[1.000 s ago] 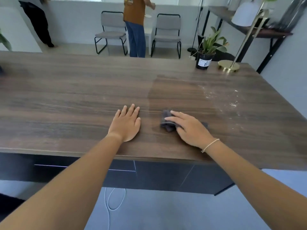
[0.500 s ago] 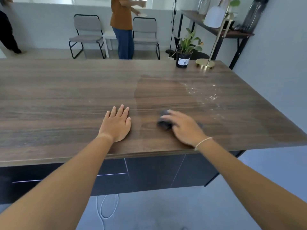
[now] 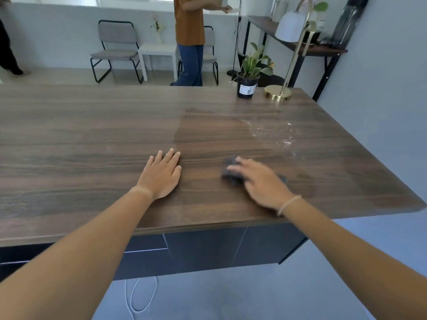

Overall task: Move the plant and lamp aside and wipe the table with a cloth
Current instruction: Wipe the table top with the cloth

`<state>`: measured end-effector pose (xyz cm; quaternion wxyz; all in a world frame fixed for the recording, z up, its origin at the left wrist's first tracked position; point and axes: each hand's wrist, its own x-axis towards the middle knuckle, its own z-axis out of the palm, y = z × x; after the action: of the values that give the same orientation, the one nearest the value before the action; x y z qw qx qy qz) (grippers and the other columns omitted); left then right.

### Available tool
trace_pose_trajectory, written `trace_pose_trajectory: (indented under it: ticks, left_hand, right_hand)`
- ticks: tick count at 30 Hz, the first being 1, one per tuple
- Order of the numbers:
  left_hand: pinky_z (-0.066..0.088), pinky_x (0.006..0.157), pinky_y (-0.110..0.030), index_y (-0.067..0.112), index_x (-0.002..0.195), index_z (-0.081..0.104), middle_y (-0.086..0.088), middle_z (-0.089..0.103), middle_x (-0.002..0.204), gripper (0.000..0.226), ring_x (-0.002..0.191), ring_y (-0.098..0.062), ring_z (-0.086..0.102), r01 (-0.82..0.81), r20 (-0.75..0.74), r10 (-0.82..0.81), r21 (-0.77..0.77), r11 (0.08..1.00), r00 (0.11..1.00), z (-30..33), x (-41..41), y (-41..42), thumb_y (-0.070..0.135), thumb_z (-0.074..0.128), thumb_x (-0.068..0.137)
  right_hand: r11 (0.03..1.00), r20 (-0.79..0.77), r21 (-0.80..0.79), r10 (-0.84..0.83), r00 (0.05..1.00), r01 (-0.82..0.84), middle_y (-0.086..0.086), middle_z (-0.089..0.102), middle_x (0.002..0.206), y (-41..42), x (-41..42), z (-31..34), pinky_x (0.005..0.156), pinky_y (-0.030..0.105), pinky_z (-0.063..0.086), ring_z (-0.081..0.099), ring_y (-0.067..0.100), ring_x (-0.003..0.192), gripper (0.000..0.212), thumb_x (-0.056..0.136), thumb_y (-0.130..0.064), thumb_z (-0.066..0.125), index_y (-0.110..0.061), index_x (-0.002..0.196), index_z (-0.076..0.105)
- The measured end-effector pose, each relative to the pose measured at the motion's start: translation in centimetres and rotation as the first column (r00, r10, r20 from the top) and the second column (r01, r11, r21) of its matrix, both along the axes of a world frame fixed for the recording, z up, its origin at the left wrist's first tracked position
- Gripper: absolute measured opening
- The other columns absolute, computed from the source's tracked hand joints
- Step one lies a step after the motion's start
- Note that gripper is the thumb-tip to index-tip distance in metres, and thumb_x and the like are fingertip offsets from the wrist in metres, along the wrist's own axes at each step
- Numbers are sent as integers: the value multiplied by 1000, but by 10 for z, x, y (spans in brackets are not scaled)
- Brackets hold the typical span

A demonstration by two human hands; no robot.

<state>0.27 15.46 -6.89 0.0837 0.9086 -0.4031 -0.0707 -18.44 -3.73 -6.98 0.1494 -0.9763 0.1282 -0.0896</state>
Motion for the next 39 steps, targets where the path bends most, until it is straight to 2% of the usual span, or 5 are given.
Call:
trace_pose_trajectory:
  ticks: [10, 16, 23, 30, 39]
  left_hand:
    - [3, 119, -38, 16, 150, 13, -3, 7, 160, 52, 148, -26, 5, 211, -38, -215, -99, 973, 976, 9, -39, -126, 28, 24, 100]
    - [4, 120, -39, 15, 149, 15, -4, 10, 160, 52, 148, -27, 6, 272, -13, -274, -84, 959, 962, -3, -62, -173, 28, 24, 99]
    - [6, 121, -39, 17, 149, 17, -2, 11, 160, 52, 148, -24, 7, 264, 58, -261, -44, 964, 963, -7, -64, -175, 30, 23, 99]
    - [5, 120, -35, 18, 149, 20, -1, 12, 159, 51, 148, -21, 7, 260, -20, -263, -101, 960, 965, -4, -59, -175, 29, 27, 99]
    - [7, 120, -36, 15, 148, 22, -4, 14, 159, 51, 148, -25, 8, 66, -15, -69, -119, 991, 998, 2, -1, -171, 27, 30, 99]
  right_hand:
    - [898, -15, 27, -439, 898, 440, 3, 31, 151, -140, -83, 6, 113, 37, 23, 31, 27, 137, 49, 90, -5, 39, -27, 133, 45]
    - [996, -24, 65, 63, 998, -61, -5, 36, 148, -70, -130, -2, 113, 27, 20, 28, 13, 137, 51, 86, -14, 32, -31, 131, 48]
    - [778, -19, 43, -626, 779, 626, 5, 32, 151, -199, -158, 9, 113, 39, 24, 32, 28, 136, 50, 88, -5, 39, -27, 133, 46]
    - [996, 1, 85, 35, 999, -35, -8, 34, 149, -100, -114, -1, 112, 31, 21, 27, 14, 137, 50, 89, -9, 41, -34, 132, 45]
    - [889, 4, 38, -458, 889, 457, 5, 29, 153, -230, -10, 4, 110, 37, 26, 30, 28, 136, 49, 90, -8, 37, -27, 136, 42]
